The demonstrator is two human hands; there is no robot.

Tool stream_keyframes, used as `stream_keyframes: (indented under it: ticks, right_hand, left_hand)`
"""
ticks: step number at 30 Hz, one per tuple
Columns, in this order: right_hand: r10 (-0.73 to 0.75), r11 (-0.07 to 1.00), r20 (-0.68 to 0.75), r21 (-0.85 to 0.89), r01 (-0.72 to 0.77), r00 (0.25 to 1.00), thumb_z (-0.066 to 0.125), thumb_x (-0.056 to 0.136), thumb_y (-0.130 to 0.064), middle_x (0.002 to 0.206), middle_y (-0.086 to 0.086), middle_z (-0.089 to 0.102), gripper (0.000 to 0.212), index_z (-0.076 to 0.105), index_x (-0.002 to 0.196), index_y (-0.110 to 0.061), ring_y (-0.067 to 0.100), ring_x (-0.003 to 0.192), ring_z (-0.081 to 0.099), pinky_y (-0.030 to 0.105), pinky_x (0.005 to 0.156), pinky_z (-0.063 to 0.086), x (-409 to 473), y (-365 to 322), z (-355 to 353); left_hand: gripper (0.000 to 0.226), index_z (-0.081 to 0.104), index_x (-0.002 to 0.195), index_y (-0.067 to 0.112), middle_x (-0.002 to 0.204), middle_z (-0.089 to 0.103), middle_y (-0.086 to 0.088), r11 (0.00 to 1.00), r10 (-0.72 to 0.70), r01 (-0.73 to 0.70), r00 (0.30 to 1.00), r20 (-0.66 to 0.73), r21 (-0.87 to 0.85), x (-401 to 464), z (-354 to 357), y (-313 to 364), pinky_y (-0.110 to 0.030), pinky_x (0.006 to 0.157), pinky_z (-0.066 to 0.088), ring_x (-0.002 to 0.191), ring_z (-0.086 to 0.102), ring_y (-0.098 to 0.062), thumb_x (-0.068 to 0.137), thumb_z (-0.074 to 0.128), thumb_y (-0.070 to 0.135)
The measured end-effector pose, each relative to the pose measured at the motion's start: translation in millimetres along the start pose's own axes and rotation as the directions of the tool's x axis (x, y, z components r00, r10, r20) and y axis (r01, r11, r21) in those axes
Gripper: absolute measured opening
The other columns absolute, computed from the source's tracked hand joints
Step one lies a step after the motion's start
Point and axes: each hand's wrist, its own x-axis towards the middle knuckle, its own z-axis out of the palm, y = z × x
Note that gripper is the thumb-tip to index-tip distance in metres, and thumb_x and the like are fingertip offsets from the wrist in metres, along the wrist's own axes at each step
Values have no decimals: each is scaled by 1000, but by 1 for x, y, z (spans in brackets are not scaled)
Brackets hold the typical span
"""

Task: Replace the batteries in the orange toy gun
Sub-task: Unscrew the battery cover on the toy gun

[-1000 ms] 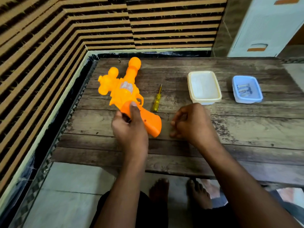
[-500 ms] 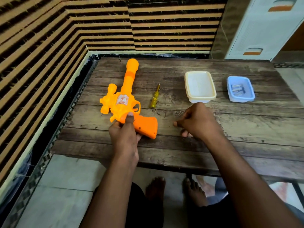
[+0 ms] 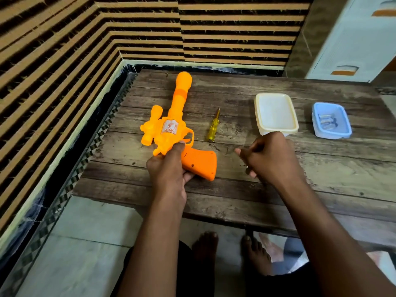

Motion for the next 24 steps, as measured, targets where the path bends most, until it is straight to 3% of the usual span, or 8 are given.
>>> stream_keyframes:
  ticks: [2,4,6,9,12,15,20,24]
  right_hand:
    - [-117,993,-110,-24,115,987,81,89,-35,56,1,67,31,67,71,-14,14,52,63,24,52,45,2,-1,7]
    - [-287,956,-148,-105,273,947,78,91,-26,62,-6,63,22,67,74,-16,12,58,58,26,52,35,5,-6,16]
    - [-455,886,-138,-164,433,880,72,92,-14,85,0,64,5,75,93,-18,18,71,62,27,64,42,10,-10,24]
    - [-557,821,-28,-167,546,830,64,92,-9,128,16,60,35,74,125,-13,35,111,64,43,91,57,19,-14,38]
    - [-551,796,110,-227,561,827,62,92,-20,153,28,46,43,70,135,-18,49,132,55,53,107,53,24,-16,50]
    - [-550,767,146,-301,566,822,63,93,-27,146,29,51,37,74,126,-16,51,122,60,55,99,56,28,-17,59]
    - [-503,817,32,-310,487,864,69,92,-10,109,21,65,15,78,99,-2,42,95,67,47,83,59,39,-16,57]
    - [-487,839,-18,-288,462,873,65,89,-3,100,22,65,14,78,96,-1,44,84,68,49,77,59,34,-18,51]
  left_hand:
    - [13,63,92,20,103,72,-6,1000,-2,2,1000,2,-7,2,0,1,-43,70,59,108,70,-30,91,74,13]
    - [13,65,93,20,104,73,-6,1000,2,-2,1000,3,-7,4,1,2,-40,67,59,106,70,-28,90,75,13]
    - [15,66,95,20,105,74,-5,1000,8,-8,1000,-1,-10,5,2,2,-40,67,60,106,71,-27,89,77,12]
    - [15,68,96,19,105,75,-5,1000,8,-8,1000,-5,-12,8,2,3,-41,68,61,105,71,-26,87,78,12]
    - [13,69,95,19,104,76,-5,1000,9,-9,1000,-2,-13,10,1,3,-43,71,61,105,72,-27,88,78,12]
    - [13,68,92,20,101,75,-4,1000,10,-10,1000,0,-14,10,2,4,-45,74,61,105,72,-27,88,77,12]
    - [13,66,91,19,101,75,-4,1000,16,-16,1000,10,-22,11,2,4,-44,73,60,106,71,-28,89,76,11]
    - [16,63,90,20,100,74,-3,1000,18,-17,1000,20,-23,9,3,4,-48,77,60,106,70,-27,89,76,11]
